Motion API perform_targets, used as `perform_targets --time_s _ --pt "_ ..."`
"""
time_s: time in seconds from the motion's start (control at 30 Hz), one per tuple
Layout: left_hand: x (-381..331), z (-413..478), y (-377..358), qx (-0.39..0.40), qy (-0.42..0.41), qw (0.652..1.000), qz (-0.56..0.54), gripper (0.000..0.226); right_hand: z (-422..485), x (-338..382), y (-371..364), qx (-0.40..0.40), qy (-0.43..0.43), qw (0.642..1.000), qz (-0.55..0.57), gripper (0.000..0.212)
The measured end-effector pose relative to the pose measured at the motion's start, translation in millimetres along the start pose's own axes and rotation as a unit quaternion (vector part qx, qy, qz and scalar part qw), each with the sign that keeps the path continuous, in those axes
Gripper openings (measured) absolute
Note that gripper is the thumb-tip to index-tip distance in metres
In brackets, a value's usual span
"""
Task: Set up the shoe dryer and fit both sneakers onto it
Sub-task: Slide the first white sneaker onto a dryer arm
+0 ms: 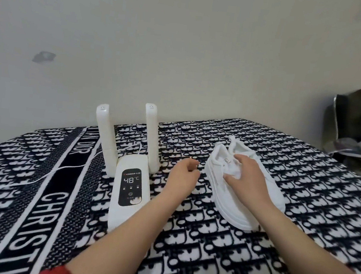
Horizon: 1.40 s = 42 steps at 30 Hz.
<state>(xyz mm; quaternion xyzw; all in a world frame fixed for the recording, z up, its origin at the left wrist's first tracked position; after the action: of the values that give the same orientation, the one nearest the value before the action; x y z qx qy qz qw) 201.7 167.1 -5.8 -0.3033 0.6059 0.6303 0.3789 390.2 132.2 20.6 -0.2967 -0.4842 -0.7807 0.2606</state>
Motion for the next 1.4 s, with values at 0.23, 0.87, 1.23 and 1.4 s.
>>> perform_targets --time_s 0.23,0.87,1.23,1.4 --pt "-24 13 -33 0.042 -0.050 0.996 0.066 0.045 -9 -19 0 -0.002 -0.040 0.999 0.003 0.082" --pt "-72 36 -45 0.050 -0.131 0.974 0.179 0.018 -19 -30 -15 0.020 -0.047 0.999 -0.007 0.097" --pt "-88 28 -4 -0.065 -0.168 0.977 0.111 0.019 -16 -4 -1 -0.023 0.015 0.999 -0.038 0.089" --pt "-78 33 31 -0.139 -0.081 0.987 0.016 0.019 -15 11 18 -0.118 0.068 0.991 -0.003 0.079"
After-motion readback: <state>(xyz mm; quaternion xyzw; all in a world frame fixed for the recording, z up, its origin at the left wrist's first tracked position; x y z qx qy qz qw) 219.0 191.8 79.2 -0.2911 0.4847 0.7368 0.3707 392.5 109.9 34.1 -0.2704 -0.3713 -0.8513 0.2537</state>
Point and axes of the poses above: each hand's wrist, its own z-axis towards the middle knuckle, its own y-axis out of the back of the hand, x = y × z, the point moved 9 cm from there along z, towards the middle knuckle, and after that the axes turned 7 degrees about z, right-handed, at the moved point
